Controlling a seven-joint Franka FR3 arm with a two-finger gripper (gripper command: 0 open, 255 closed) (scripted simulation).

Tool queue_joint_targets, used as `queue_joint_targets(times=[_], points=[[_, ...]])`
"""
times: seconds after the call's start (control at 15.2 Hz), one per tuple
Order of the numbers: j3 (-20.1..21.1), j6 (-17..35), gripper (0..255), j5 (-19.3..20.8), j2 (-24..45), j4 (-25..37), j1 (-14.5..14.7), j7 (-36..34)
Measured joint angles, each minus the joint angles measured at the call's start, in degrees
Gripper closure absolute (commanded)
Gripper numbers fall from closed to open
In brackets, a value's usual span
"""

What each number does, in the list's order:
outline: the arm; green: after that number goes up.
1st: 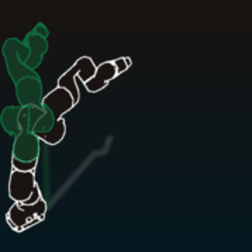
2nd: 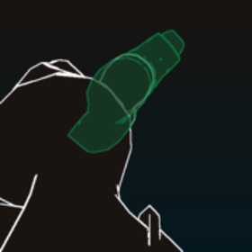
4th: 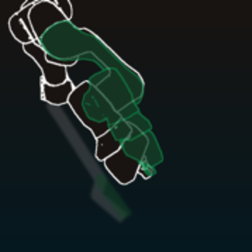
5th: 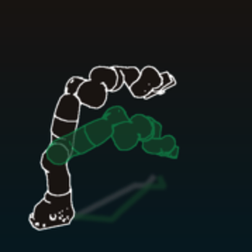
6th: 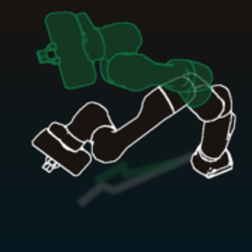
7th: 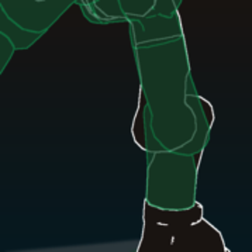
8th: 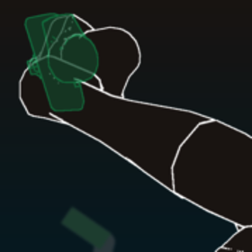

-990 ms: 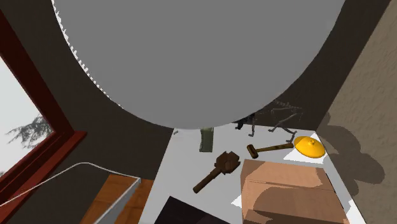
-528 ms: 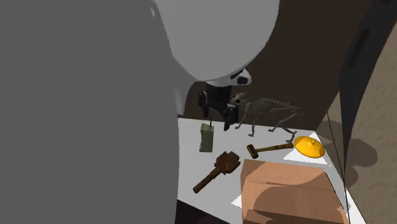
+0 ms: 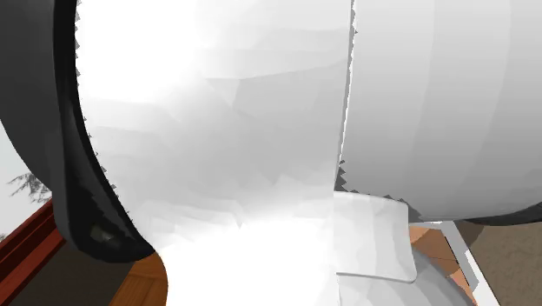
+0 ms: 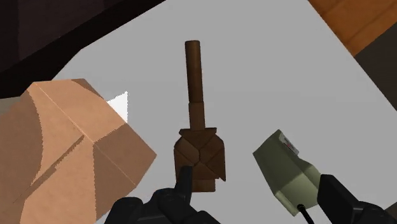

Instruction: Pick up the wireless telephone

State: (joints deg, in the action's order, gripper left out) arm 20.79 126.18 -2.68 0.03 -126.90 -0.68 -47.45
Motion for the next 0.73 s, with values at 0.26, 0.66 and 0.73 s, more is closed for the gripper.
queue_joint_targets(times=[0.26,0.66,0.73], points=[[0.20,3.14,0,2.90,9.19,5.58,1.09,-6.94],[-1.61,6.19,0,6.55,22.84,15.81,4.05,-15.57],[-2.10,6.11,0,7.09,25.55,18.61,4.77,-16.90]])
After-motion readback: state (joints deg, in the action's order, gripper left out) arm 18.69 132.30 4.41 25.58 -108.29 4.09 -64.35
